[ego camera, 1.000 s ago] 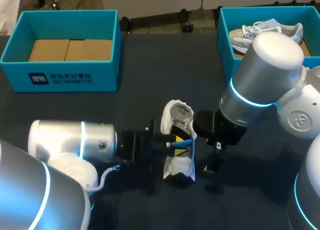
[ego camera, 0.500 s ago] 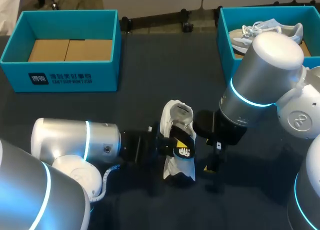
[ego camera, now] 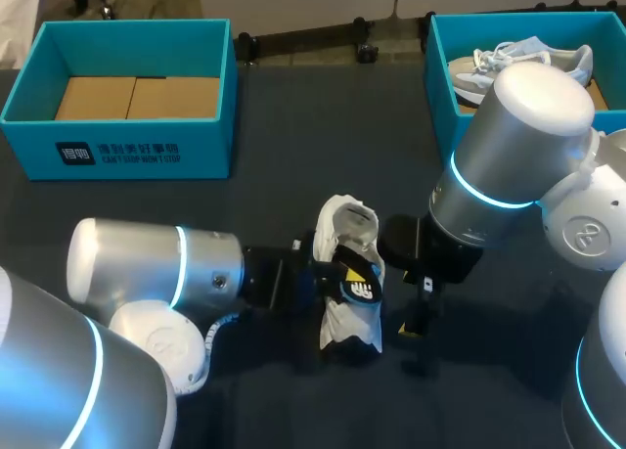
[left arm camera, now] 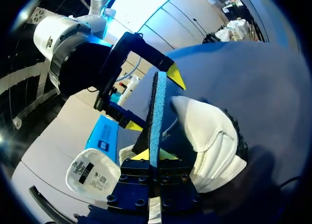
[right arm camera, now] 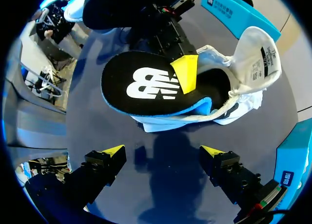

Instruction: Take the shoe out of the shoebox, open the shoe tongue, remove and reinsert the insole, then place the shoe into the shoebox

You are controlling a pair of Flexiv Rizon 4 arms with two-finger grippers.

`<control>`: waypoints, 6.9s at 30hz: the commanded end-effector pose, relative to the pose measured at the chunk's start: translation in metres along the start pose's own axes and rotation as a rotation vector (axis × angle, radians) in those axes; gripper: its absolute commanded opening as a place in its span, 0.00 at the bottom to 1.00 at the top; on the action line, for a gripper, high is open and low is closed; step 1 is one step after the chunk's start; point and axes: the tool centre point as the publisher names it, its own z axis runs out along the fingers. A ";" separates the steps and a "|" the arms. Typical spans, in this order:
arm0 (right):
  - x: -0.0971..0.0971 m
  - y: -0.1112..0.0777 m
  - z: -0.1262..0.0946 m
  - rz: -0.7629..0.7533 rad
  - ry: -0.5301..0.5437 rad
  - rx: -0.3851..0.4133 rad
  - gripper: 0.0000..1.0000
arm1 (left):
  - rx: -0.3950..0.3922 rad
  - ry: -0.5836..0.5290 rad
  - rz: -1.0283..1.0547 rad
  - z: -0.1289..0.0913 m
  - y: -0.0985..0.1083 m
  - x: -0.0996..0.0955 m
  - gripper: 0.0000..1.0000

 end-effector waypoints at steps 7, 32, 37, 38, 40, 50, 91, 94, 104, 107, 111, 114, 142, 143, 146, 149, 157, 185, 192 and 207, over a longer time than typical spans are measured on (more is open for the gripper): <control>0.001 0.000 0.002 0.000 -0.002 0.000 1.00 | 0.072 -0.019 -0.066 -0.021 -0.016 -0.005 0.33; 0.001 0.000 0.002 0.000 -0.002 0.000 1.00 | 0.069 0.046 -0.030 -0.007 -0.028 0.005 0.00; 0.001 0.000 0.002 0.000 -0.002 0.000 1.00 | 0.004 0.063 -0.009 -0.001 -0.014 0.006 0.00; 0.001 0.000 0.002 0.000 -0.002 0.000 1.00 | -0.016 0.062 0.008 0.000 -0.011 0.006 0.00; 0.001 0.000 0.002 0.000 -0.002 0.000 1.00 | -0.027 0.064 0.003 0.001 -0.008 0.006 0.00; 0.001 0.000 0.002 0.000 -0.002 0.000 1.00 | -0.022 0.053 -0.036 -0.007 -0.007 0.005 0.00; 0.001 0.000 0.002 0.000 -0.002 0.000 1.00 | -0.016 0.062 -0.030 0.005 -0.014 0.009 0.00; 0.001 0.000 0.002 0.000 -0.002 0.000 1.00 | -0.029 0.060 -0.027 0.002 -0.014 0.008 0.00; 0.001 0.000 0.002 0.000 -0.002 0.000 1.00 | 0.041 0.054 -0.109 -0.023 -0.023 0.000 0.36; 0.001 0.000 0.002 0.000 -0.002 0.000 1.00 | 0.052 0.045 -0.123 -0.031 -0.026 -0.003 0.36; 0.001 0.000 0.002 0.000 -0.002 0.000 1.00 | 0.065 0.043 -0.157 -0.039 -0.028 -0.004 0.37; 0.001 0.000 0.002 0.000 -0.002 0.000 1.00 | 0.085 0.049 -0.181 -0.041 -0.029 -0.007 0.40; 0.001 0.000 0.002 0.000 -0.002 0.000 1.00 | 0.204 0.148 -0.201 -0.083 -0.047 -0.023 0.41; 0.001 0.000 0.002 0.000 -0.002 0.000 1.00 | 0.206 0.152 -0.207 -0.083 -0.047 -0.023 0.41; 0.001 0.000 0.002 0.000 -0.002 0.000 1.00 | 0.209 0.166 -0.204 -0.079 -0.049 -0.019 0.42; 0.001 0.000 0.002 0.000 -0.002 0.000 1.00 | 0.220 0.180 -0.199 -0.072 -0.054 -0.015 0.41; 0.001 0.000 0.002 0.000 -0.002 0.000 1.00 | 0.253 0.246 -0.163 -0.070 -0.068 -0.014 0.42; 0.001 0.000 0.002 0.000 -0.002 0.000 1.00 | 0.193 0.410 -0.110 -0.121 -0.054 -0.033 0.47; -0.002 -0.011 -0.011 -0.033 -0.001 -0.010 1.00 | 0.154 0.515 -0.061 -0.118 -0.035 -0.038 0.45; -0.010 -0.068 -0.056 -0.042 0.034 0.003 1.00 | 0.091 0.693 0.061 -0.113 -0.025 -0.050 0.47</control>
